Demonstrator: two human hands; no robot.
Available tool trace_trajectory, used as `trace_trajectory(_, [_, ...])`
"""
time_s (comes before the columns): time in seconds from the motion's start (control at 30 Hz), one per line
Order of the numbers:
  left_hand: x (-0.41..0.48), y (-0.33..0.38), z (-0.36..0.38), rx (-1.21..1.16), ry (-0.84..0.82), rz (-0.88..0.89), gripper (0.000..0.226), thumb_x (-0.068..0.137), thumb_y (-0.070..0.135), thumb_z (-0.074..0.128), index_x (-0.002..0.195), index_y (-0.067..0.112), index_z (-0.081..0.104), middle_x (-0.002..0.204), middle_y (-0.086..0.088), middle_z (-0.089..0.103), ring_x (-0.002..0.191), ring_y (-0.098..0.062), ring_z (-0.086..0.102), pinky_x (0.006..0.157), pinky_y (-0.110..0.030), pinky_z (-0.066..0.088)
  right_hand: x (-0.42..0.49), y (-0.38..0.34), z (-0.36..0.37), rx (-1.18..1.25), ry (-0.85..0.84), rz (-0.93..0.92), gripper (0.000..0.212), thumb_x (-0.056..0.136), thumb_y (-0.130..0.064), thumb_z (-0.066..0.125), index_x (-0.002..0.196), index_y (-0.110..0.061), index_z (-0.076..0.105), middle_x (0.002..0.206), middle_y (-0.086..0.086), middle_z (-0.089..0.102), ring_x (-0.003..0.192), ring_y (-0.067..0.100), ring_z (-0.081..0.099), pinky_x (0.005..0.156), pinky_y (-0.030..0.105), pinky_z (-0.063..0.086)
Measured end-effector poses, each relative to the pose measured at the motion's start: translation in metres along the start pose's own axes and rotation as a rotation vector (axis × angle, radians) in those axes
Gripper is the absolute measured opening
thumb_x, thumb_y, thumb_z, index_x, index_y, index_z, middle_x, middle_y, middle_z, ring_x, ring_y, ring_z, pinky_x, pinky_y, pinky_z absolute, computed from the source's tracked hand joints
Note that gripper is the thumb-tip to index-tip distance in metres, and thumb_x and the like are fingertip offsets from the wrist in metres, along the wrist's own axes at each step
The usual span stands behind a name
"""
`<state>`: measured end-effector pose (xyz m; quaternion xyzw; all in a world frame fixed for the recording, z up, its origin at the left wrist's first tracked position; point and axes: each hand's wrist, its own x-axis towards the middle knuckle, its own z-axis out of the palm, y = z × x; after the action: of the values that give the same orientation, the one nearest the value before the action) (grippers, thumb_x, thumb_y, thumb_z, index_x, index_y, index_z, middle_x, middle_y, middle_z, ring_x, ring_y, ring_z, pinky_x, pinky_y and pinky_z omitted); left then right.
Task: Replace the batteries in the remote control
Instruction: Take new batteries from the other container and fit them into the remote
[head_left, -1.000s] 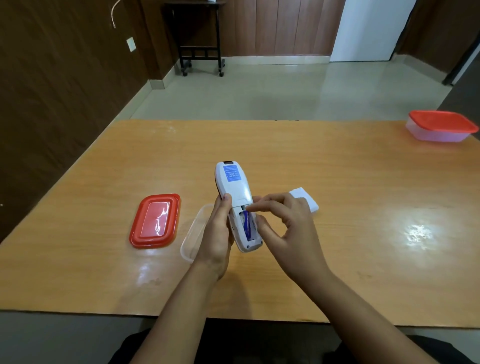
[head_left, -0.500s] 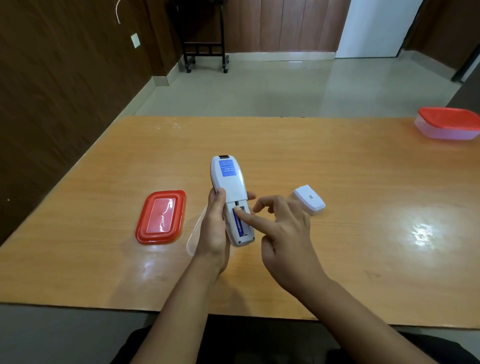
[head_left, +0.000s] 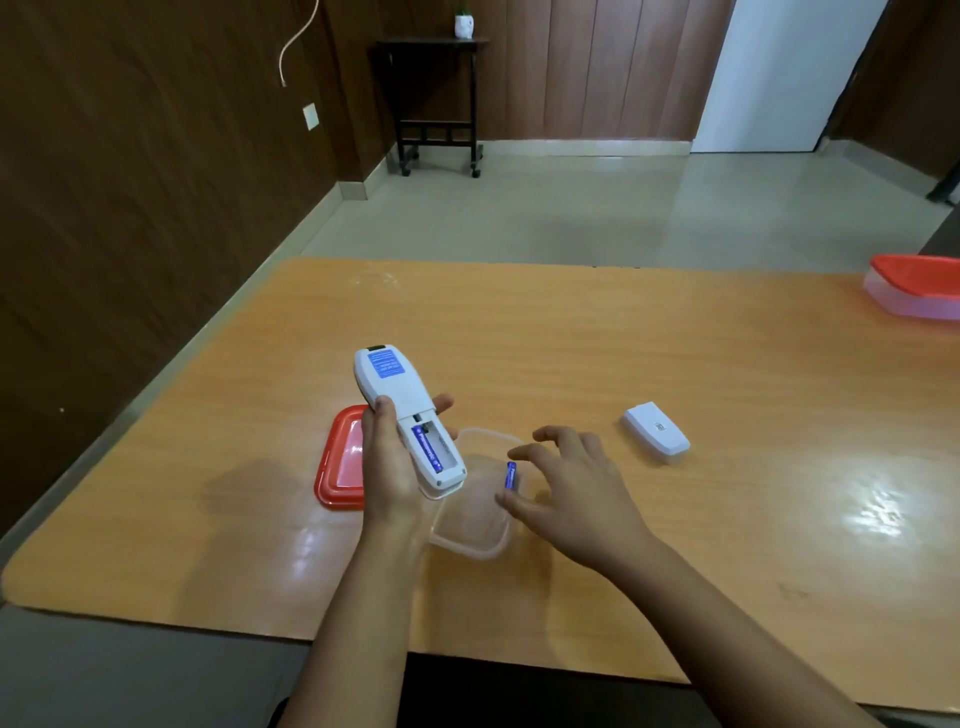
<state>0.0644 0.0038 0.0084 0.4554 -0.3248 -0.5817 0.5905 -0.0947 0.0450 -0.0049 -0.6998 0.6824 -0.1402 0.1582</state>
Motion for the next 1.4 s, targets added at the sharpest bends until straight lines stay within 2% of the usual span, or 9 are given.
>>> trace_trajectory(0.13, [-0.005,0.0,-0.001,0.036,-0.021,0.006,0.042,0.102,0.035,0.025,0.138,0.023,0.042,0.103,-0.01,0.071,0.057,-0.007,0.062,0.054,-0.019,0.053,0.004,-0.021,0.017,-0.066,-0.054,0.087,0.053,0.083,-0.04,0.051,0.132,-0.022,0.046,0.147,0.002,0.034,0.134,0.025,0.026,0.102,0.038,0.031])
trace_trajectory(0.23, [-0.005,0.001,-0.001,0.036,-0.012,0.0,0.042,0.102,0.035,0.025,0.14,0.024,0.041,0.103,-0.01,0.071,0.06,-0.008,0.062,0.056,-0.02,0.053,0.006,-0.026,0.02,-0.049,-0.021,0.071,0.054,0.078,-0.032,0.055,0.131,-0.026,0.049,0.151,0.002,0.028,0.138,0.025,0.02,0.106,0.037,0.028])
trace_trajectory(0.53, [-0.007,0.003,0.004,0.048,0.002,0.008,0.041,0.102,0.035,0.024,0.138,0.026,0.041,0.103,-0.007,0.071,0.066,-0.011,0.06,0.059,-0.02,0.054,0.012,-0.028,0.02,-0.173,0.085,0.067,0.052,0.078,-0.059,0.056,0.114,-0.023,0.065,0.153,-0.001,0.029,0.141,0.022,0.017,0.109,0.039,0.021])
trace_trajectory(0.83, [-0.007,-0.001,0.01,0.048,0.016,0.006,0.04,0.102,0.036,0.025,0.136,0.027,0.043,0.101,-0.006,0.072,0.061,-0.008,0.061,0.054,-0.019,0.052,0.022,-0.032,0.025,-0.189,0.136,0.053,0.026,0.079,-0.034,0.058,0.098,-0.023,0.073,0.151,-0.005,0.034,0.141,0.021,0.02,0.109,0.04,0.019])
trace_trajectory(0.93, [-0.007,0.0,0.009,0.043,0.017,0.018,0.038,0.102,0.035,0.025,0.134,0.028,0.043,0.101,-0.007,0.072,0.058,-0.006,0.061,0.054,-0.019,0.052,0.02,-0.03,0.018,-0.013,0.253,0.051,0.019,0.074,-0.034,0.064,0.088,-0.025,0.073,0.14,-0.007,0.049,0.134,0.017,0.033,0.103,0.035,0.029])
trace_trajectory(1.07, [-0.008,0.0,0.009,0.045,0.012,0.022,0.036,0.102,0.036,0.026,0.133,0.03,0.044,0.104,-0.006,0.072,0.063,-0.007,0.063,0.062,-0.023,0.053,0.012,-0.024,-0.015,0.595,0.309,0.129,0.009,0.069,-0.024,0.072,0.076,-0.025,0.067,0.103,-0.018,0.066,0.105,0.003,0.057,0.082,0.025,0.044])
trace_trajectory(1.17, [-0.011,-0.002,0.013,0.09,-0.014,0.02,0.036,0.102,0.037,0.026,0.131,0.031,0.045,0.107,-0.006,0.072,0.067,-0.008,0.062,0.061,-0.022,0.053,-0.003,-0.02,-0.035,0.944,0.298,0.125,0.011,0.073,-0.012,0.073,0.077,-0.02,0.067,0.087,-0.009,0.074,0.09,0.005,0.068,0.079,0.027,0.054])
trace_trajectory(1.27, [-0.015,-0.004,0.019,0.082,-0.046,0.016,0.033,0.102,0.036,0.027,0.127,0.031,0.048,0.108,-0.008,0.072,0.065,-0.008,0.062,0.056,-0.02,0.054,-0.021,-0.014,-0.044,1.041,0.345,0.066,0.01,0.078,-0.005,0.071,0.081,-0.014,0.067,0.083,-0.002,0.075,0.081,0.013,0.071,0.069,0.022,0.053])
trace_trajectory(1.4, [-0.021,-0.007,0.029,0.075,-0.087,0.033,0.031,0.102,0.035,0.028,0.121,0.029,0.051,0.11,-0.011,0.071,0.065,-0.012,0.061,0.056,-0.025,0.054,-0.036,-0.005,-0.048,1.053,0.45,-0.025,0.013,0.077,-0.002,0.074,0.083,-0.012,0.069,0.083,-0.003,0.073,0.083,0.018,0.071,0.076,0.028,0.056])
